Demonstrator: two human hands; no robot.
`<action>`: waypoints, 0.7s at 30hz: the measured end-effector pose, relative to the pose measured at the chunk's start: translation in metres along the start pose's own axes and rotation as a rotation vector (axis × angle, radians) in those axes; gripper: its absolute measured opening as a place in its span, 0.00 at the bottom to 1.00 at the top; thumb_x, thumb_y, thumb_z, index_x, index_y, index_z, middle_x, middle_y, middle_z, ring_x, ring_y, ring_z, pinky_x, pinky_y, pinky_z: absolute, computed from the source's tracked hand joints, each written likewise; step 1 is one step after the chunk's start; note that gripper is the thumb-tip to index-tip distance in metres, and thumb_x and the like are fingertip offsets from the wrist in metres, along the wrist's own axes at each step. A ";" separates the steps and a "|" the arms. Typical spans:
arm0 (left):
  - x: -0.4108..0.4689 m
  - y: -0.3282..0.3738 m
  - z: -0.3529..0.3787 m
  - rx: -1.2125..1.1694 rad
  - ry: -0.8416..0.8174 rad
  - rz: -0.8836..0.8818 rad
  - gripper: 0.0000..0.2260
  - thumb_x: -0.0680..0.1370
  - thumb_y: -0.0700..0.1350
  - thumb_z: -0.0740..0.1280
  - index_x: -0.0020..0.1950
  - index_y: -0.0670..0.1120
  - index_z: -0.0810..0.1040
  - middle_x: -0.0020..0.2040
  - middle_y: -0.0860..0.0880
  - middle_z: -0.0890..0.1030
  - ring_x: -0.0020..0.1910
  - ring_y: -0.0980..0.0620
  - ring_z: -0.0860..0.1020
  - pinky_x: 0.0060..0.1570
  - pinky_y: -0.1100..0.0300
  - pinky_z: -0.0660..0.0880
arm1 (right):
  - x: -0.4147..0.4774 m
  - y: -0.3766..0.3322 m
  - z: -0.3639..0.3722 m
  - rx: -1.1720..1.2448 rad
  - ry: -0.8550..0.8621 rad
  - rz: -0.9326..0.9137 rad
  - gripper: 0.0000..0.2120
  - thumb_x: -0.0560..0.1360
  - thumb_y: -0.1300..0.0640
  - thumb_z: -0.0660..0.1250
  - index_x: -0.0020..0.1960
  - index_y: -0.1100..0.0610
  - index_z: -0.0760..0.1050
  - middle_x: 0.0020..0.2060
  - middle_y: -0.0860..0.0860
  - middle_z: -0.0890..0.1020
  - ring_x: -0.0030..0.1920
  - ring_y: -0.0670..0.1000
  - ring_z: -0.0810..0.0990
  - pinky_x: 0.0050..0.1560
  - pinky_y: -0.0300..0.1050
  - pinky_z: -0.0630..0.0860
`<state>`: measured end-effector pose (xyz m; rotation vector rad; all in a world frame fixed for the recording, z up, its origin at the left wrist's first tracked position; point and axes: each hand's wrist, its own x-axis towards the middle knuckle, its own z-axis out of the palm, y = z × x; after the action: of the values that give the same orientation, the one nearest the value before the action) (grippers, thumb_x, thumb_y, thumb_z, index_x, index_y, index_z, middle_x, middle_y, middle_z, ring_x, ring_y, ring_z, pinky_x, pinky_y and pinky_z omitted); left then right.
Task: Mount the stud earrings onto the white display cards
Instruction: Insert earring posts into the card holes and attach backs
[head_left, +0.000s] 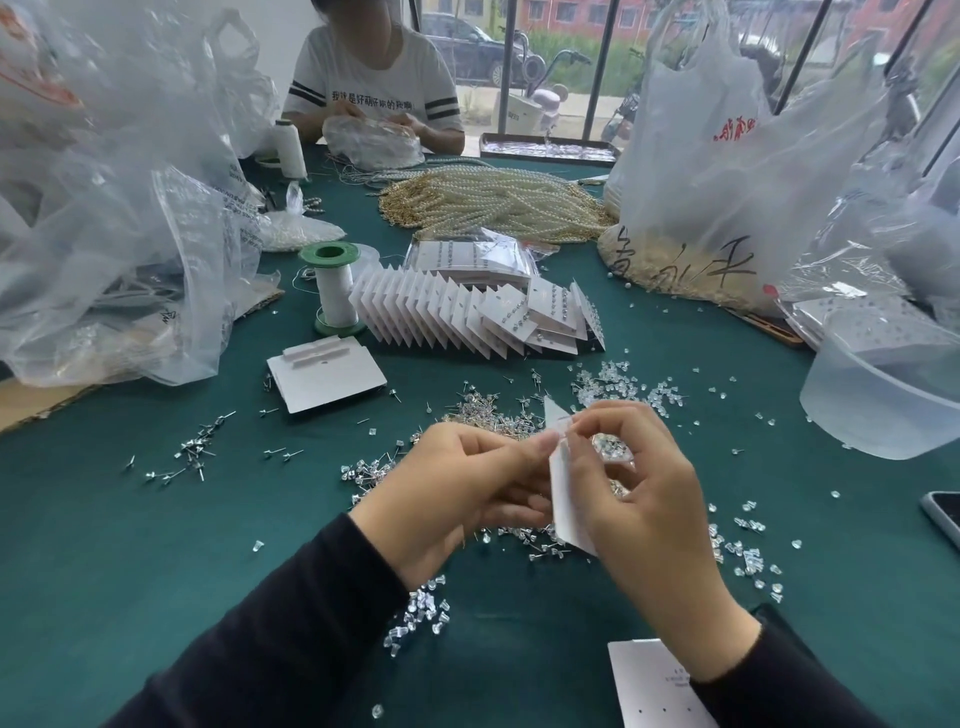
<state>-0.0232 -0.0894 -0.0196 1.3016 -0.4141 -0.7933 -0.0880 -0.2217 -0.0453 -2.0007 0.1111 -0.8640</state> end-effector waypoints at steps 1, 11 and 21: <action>0.000 0.000 -0.001 -0.022 -0.004 -0.036 0.14 0.65 0.49 0.71 0.40 0.37 0.83 0.36 0.42 0.83 0.32 0.52 0.80 0.32 0.64 0.77 | 0.000 0.001 0.000 -0.073 0.012 -0.056 0.02 0.71 0.61 0.65 0.42 0.55 0.75 0.44 0.47 0.77 0.47 0.44 0.77 0.43 0.42 0.75; 0.006 0.005 -0.013 -0.044 0.296 -0.197 0.04 0.71 0.33 0.67 0.43 0.32 0.79 0.33 0.43 0.83 0.27 0.52 0.80 0.24 0.63 0.76 | 0.034 0.012 -0.053 -0.466 -0.053 0.019 0.04 0.74 0.63 0.67 0.47 0.58 0.80 0.42 0.50 0.79 0.41 0.42 0.76 0.45 0.41 0.75; 0.007 0.007 -0.015 -0.015 0.334 -0.174 0.03 0.73 0.33 0.66 0.42 0.34 0.78 0.31 0.44 0.82 0.26 0.53 0.80 0.25 0.63 0.77 | 0.041 0.036 -0.079 -0.744 -0.424 0.382 0.08 0.71 0.62 0.67 0.37 0.52 0.81 0.34 0.42 0.79 0.36 0.38 0.74 0.30 0.27 0.65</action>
<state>-0.0063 -0.0840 -0.0179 1.4388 -0.0281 -0.7042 -0.0965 -0.3157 -0.0259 -2.6774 0.6212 -0.1290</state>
